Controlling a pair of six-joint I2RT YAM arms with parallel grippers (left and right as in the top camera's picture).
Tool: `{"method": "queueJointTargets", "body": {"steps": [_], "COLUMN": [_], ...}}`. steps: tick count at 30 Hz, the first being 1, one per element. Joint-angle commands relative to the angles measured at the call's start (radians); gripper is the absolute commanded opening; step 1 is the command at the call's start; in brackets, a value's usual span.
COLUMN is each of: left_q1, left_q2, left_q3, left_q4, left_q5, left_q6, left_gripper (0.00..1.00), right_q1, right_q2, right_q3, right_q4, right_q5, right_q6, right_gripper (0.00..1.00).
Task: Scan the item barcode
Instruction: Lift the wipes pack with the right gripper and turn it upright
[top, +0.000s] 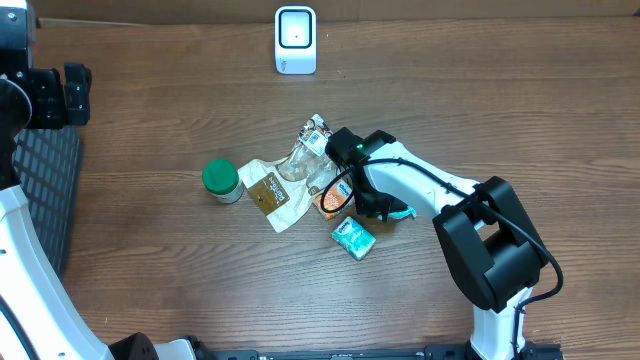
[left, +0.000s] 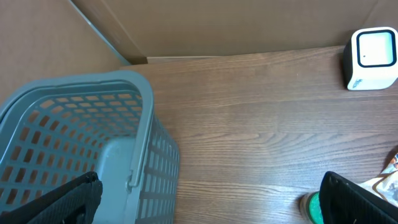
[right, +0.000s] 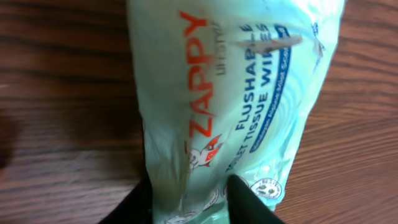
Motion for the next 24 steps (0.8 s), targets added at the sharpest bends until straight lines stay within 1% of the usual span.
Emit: {"method": "queueJointTargets", "body": {"steps": [1,2,8,13,14,15,17,19,21,24], "left_q1": [0.005,0.005,0.005,0.005,0.005,0.005,0.005,0.005,0.005,0.005], "left_q2": [0.0,0.0,0.0,0.0,0.0,0.0,0.0,0.0,0.0,0.0], "left_q3": [0.003,0.003,0.003,0.003,0.003,0.003,0.003,0.003,0.003,0.003], "left_q4": [0.003,0.003,0.003,0.003,0.003,0.003,0.003,0.003,0.003,0.003], "left_q5": [0.003,0.003,0.003,0.003,0.003,0.003,0.003,0.003,0.003,0.003], "left_q6": [0.015,0.015,0.015,0.015,0.015,0.015,0.015,0.015,0.015,0.015], "left_gripper": [1.0,1.0,1.0,1.0,1.0,1.0,1.0,1.0,0.99,1.0], "right_q1": [-0.005,-0.005,-0.005,-0.023,-0.054,-0.074,-0.161,-0.22,-0.315,-0.372], "right_q2": [0.052,0.052,0.023,-0.156,-0.22,-0.248,-0.315,-0.328,-0.324,-0.322], "right_q3": [-0.014,-0.014,0.02,0.081,0.1,0.105,0.106,0.103,0.073,0.003], "right_q4": [0.021,0.021,-0.008,0.003,0.011,0.016,0.032,0.032,0.047,0.077], "right_q5": [0.014,0.013,-0.041,-0.248,-0.359,-0.421,-0.643,-0.791,-1.046,-1.169], "right_q6": [0.01,0.01,0.009,-0.084,-0.118,-0.132,-0.175,-0.206,-0.292,-0.337], "right_gripper": [0.1,0.04,0.04,0.04,0.04,0.04,0.04,0.04,0.04,0.04]}}
